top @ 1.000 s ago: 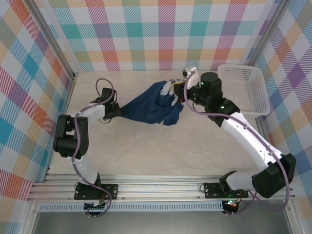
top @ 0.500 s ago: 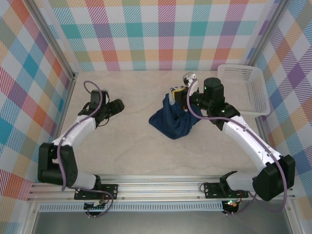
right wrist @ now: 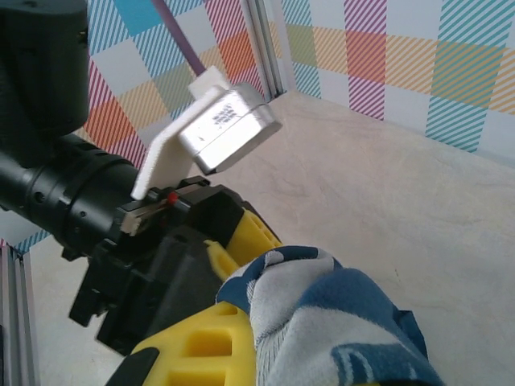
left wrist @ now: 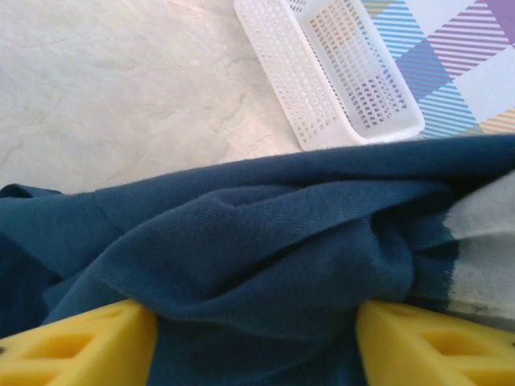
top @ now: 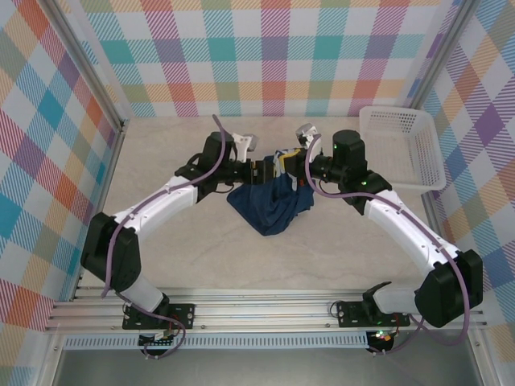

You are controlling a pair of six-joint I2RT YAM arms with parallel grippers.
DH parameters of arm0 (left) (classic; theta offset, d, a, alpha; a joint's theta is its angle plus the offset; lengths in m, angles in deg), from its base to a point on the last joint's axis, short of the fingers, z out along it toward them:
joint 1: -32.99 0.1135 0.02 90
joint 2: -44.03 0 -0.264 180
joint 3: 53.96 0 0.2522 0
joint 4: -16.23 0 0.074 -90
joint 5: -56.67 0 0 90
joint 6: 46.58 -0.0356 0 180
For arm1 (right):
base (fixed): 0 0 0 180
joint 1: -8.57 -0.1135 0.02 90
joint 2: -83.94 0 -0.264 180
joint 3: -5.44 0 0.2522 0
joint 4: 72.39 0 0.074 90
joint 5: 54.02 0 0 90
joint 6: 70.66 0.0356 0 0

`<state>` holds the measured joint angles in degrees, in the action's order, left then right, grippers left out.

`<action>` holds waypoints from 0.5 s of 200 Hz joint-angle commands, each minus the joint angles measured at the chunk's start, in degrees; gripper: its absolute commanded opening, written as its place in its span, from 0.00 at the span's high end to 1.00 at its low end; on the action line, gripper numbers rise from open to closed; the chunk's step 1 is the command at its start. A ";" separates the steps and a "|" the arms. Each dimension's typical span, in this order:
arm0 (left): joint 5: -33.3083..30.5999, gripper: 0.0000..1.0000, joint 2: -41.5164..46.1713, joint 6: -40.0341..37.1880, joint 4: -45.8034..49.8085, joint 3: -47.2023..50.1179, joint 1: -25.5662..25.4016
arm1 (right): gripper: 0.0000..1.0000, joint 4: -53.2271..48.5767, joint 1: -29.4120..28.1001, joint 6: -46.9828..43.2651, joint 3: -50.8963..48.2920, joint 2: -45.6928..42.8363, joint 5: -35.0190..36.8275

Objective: Fold the inside-out t-shirt

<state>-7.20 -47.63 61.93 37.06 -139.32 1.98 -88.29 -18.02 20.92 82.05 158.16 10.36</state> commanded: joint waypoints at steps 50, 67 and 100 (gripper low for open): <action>-3.95 0.94 -3.55 -1.20 4.18 -6.42 1.89 | 1.00 0.53 0.22 -5.51 -1.37 -3.54 1.31; -4.26 0.97 -0.83 -0.19 3.39 -5.10 4.33 | 1.00 -1.65 0.76 -6.77 -0.87 -5.78 4.29; -4.78 1.00 6.95 5.57 0.29 0.45 12.55 | 1.00 -2.57 4.05 -8.12 1.23 -9.32 6.47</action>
<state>-10.44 -48.39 63.00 40.25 -142.07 8.78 -91.80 -16.25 15.42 80.58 152.69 14.71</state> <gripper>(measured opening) 0.050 0.050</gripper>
